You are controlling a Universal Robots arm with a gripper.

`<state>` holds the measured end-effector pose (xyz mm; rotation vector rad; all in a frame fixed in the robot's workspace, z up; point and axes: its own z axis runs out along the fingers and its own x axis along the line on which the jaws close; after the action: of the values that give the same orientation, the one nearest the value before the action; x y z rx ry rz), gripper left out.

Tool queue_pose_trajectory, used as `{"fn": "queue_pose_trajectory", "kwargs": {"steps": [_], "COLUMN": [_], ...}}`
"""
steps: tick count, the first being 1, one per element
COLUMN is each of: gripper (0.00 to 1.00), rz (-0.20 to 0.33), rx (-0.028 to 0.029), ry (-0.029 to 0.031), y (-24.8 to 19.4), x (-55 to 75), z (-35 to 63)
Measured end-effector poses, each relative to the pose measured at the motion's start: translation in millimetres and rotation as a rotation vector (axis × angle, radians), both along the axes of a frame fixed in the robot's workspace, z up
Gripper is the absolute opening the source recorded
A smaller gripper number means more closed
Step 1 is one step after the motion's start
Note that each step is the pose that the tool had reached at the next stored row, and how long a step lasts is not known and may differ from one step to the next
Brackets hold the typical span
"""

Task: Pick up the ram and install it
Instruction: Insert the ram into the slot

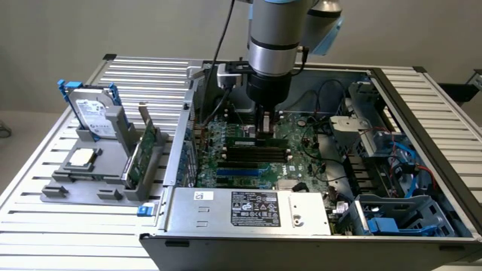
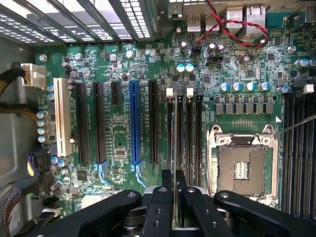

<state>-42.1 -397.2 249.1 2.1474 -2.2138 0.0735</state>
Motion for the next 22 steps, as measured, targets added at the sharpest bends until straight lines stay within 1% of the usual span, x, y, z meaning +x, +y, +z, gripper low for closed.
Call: {"fn": "queue_pose_trajectory", "kwargs": {"steps": [3, 6, 10, 12, 19, 22], "gripper": [0.14, 0.14, 0.14, 0.14, 0.14, 0.14], "rz": [0.0, 0.0, 0.0, 0.0, 0.0, 0.001], "rx": [0.0001, 0.0001, 0.0001, 0.0001, 0.0001, 0.0], "ry": [0.0, -0.0001, -0.0001, -0.0001, -0.0001, 0.0001], "y": [4.1, 5.3, 5.3, 5.3, 4.3, 2.7], "x": [0.1, 2.2, 5.2, 5.4, 5.5, 5.5], "z": [-5.6, -11.1, -18.1, -20.1, -20.9, -20.9]}}
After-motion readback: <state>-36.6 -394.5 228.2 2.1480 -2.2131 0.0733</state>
